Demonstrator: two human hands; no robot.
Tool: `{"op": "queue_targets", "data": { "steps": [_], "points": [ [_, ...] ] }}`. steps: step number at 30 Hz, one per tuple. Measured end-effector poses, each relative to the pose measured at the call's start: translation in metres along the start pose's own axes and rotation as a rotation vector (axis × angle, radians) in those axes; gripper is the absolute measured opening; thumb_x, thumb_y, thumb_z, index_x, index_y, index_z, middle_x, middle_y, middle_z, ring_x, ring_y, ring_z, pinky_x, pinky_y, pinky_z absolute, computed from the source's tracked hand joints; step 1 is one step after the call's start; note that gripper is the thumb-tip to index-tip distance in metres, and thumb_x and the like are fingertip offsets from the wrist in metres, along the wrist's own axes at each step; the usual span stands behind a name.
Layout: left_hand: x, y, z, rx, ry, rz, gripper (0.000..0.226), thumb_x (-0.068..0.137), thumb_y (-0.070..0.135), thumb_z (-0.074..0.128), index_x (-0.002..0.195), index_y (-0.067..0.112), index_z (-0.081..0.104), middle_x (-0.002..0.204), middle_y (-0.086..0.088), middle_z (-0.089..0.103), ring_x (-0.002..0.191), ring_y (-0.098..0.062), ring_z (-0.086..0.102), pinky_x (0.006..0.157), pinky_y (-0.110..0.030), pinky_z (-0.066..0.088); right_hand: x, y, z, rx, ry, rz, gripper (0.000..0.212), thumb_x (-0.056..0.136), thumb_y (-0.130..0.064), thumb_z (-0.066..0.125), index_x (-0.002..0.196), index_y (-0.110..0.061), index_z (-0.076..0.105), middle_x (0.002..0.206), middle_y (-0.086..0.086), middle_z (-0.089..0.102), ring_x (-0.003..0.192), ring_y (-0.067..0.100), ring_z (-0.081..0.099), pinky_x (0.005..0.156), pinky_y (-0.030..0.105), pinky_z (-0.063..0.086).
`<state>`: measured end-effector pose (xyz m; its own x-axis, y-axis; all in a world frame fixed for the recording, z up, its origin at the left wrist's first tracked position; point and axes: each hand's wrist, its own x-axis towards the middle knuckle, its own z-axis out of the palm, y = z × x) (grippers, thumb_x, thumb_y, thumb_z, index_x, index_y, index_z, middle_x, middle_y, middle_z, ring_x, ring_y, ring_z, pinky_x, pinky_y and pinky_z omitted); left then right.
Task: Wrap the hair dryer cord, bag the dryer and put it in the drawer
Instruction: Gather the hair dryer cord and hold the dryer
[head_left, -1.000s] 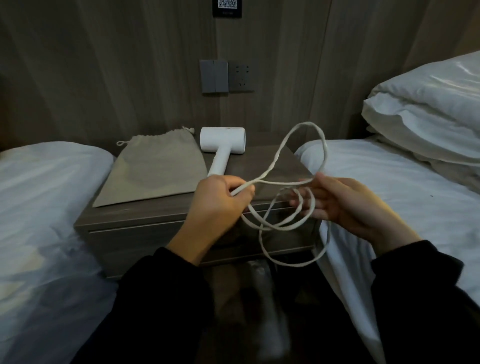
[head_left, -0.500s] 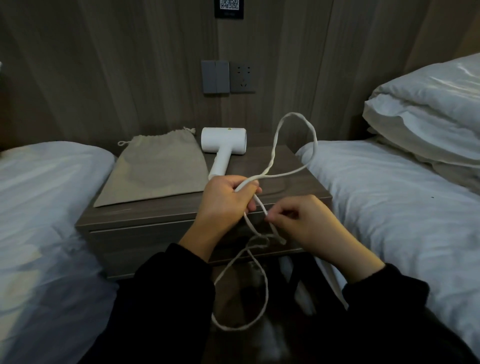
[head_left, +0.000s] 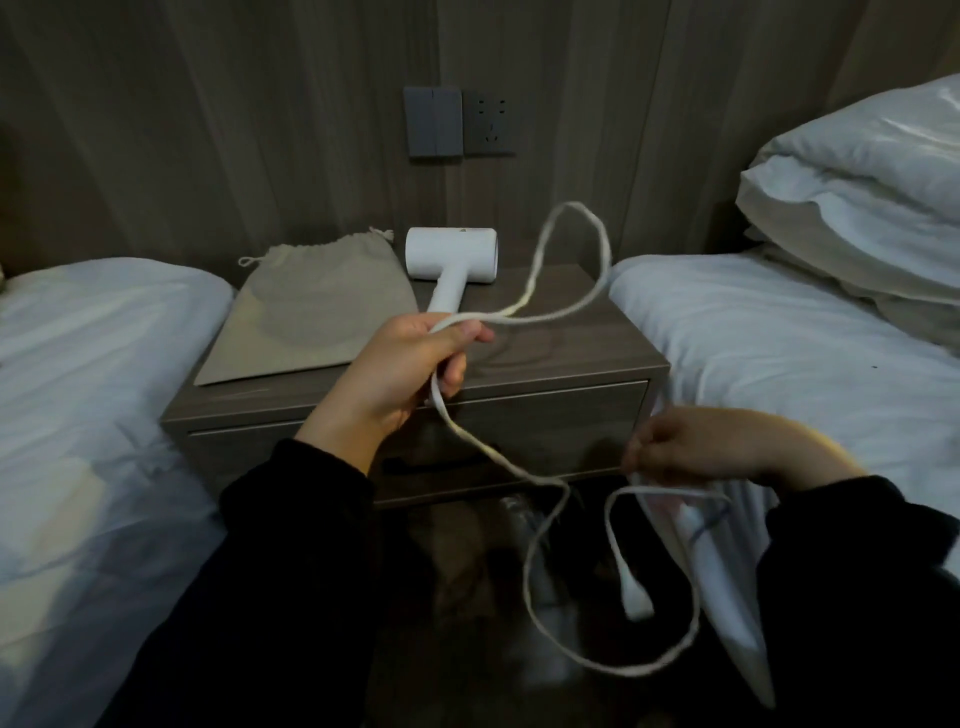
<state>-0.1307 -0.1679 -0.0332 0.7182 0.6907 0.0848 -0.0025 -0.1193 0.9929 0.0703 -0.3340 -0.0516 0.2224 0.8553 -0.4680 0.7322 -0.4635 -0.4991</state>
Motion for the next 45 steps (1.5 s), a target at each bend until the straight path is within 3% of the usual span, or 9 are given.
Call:
{"op": "queue_targets", "data": {
  "steps": [4, 7, 9, 12, 18, 23, 30, 36, 45],
  "points": [
    [0.0, -0.008, 0.009, 0.063, -0.102, 0.079, 0.027, 0.096, 0.015, 0.044, 0.083, 0.011, 0.067, 0.037, 0.003, 0.043, 0.038, -0.009, 0.038, 0.049, -0.023, 0.034, 0.013, -0.014, 0.001, 0.709, 0.445, -0.374, 0.035, 0.09, 0.003, 0.048, 0.118, -0.019, 0.053, 0.104, 0.004, 0.066, 0.086, 0.011, 0.061, 0.072, 0.022, 0.048],
    [-0.001, -0.01, 0.013, 0.1, -0.193, 0.085, 0.032, 0.097, 0.018, 0.041, 0.084, 0.008, 0.068, 0.037, 0.004, 0.042, 0.038, -0.01, 0.035, 0.051, -0.024, 0.033, 0.009, -0.026, 0.003, 1.326, 0.329, -0.684, 0.06, 0.068, 0.004, 0.066, 0.112, -0.034, 0.053, 0.109, -0.001, 0.066, 0.098, 0.01, 0.066, 0.078, 0.02, 0.052],
    [-0.001, -0.01, 0.013, 0.156, -0.225, 0.057, 0.042, 0.098, 0.021, 0.038, 0.089, -0.009, 0.066, 0.037, 0.006, 0.048, 0.04, -0.008, 0.038, 0.052, -0.021, 0.035, 0.009, -0.034, 0.004, 1.406, 0.248, -0.692, 0.067, 0.053, -0.01, 0.078, 0.112, -0.033, 0.057, 0.105, 0.004, 0.07, 0.099, 0.016, 0.067, 0.082, 0.026, 0.053],
    [-0.002, -0.011, 0.013, 0.186, -0.269, 0.021, 0.047, 0.098, 0.024, 0.036, 0.089, -0.01, 0.066, 0.046, 0.005, 0.06, 0.045, -0.006, 0.049, 0.052, -0.018, 0.04, 0.017, -0.039, 0.007, 1.531, 0.324, -0.606, 0.032, 0.075, -0.007, 0.06, 0.106, -0.016, 0.058, 0.065, 0.004, 0.067, 0.067, 0.015, 0.067, 0.07, 0.028, 0.057],
    [0.002, -0.006, -0.005, -0.122, 0.026, -0.006, 0.032, 0.096, 0.024, 0.044, 0.077, 0.008, 0.064, 0.045, 0.002, 0.053, 0.039, -0.009, 0.045, 0.037, -0.018, 0.036, 0.027, -0.016, 0.004, 0.879, 0.812, -0.218, 0.021, 0.092, 0.006, 0.038, 0.094, -0.001, 0.058, 0.047, 0.006, 0.047, 0.026, 0.007, 0.042, 0.032, 0.017, 0.041],
    [0.004, -0.007, -0.015, -0.271, 0.235, 0.093, 0.034, 0.095, 0.02, 0.046, 0.065, 0.01, 0.059, 0.035, 0.005, 0.034, 0.03, -0.008, 0.025, 0.033, -0.018, 0.021, 0.014, -0.008, -0.004, 0.687, 0.544, -0.17, 0.033, 0.081, 0.022, 0.036, 0.094, 0.004, 0.061, 0.067, 0.011, 0.061, 0.057, 0.014, 0.058, 0.046, 0.009, 0.045],
    [-0.009, 0.003, 0.006, 0.469, -0.238, 0.066, 0.025, 0.093, 0.023, 0.05, 0.079, 0.025, 0.071, 0.071, 0.011, 0.068, 0.069, 0.0, 0.061, 0.067, -0.016, 0.048, 0.014, -0.033, -0.003, 0.883, 0.549, -0.31, 0.031, 0.092, 0.0, 0.035, 0.088, -0.011, 0.063, 0.086, 0.013, 0.068, 0.074, 0.016, 0.065, 0.072, 0.023, 0.046],
    [0.031, -0.024, -0.007, 0.868, 0.518, 0.067, 0.029, 0.09, 0.033, 0.053, 0.115, 0.021, 0.06, 0.113, -0.002, 0.057, 0.099, -0.016, 0.054, 0.079, -0.026, 0.041, 0.057, -0.052, 0.012, 0.604, 0.694, -0.198, 0.023, 0.088, -0.004, 0.046, 0.086, -0.015, 0.066, 0.083, 0.002, 0.068, 0.087, 0.019, 0.065, 0.086, 0.031, 0.048],
    [0.084, -0.045, 0.004, 1.147, 0.495, -0.079, 0.051, 0.083, 0.055, 0.052, 0.113, 0.013, 0.049, 0.11, -0.009, 0.053, 0.098, -0.029, 0.057, 0.07, -0.033, 0.037, 0.098, -0.072, -0.003, 0.399, 0.733, -0.173, 0.025, 0.088, -0.017, 0.05, 0.109, -0.02, 0.063, 0.104, -0.001, 0.066, 0.096, 0.015, 0.061, 0.086, 0.028, 0.046]
  ]
}}
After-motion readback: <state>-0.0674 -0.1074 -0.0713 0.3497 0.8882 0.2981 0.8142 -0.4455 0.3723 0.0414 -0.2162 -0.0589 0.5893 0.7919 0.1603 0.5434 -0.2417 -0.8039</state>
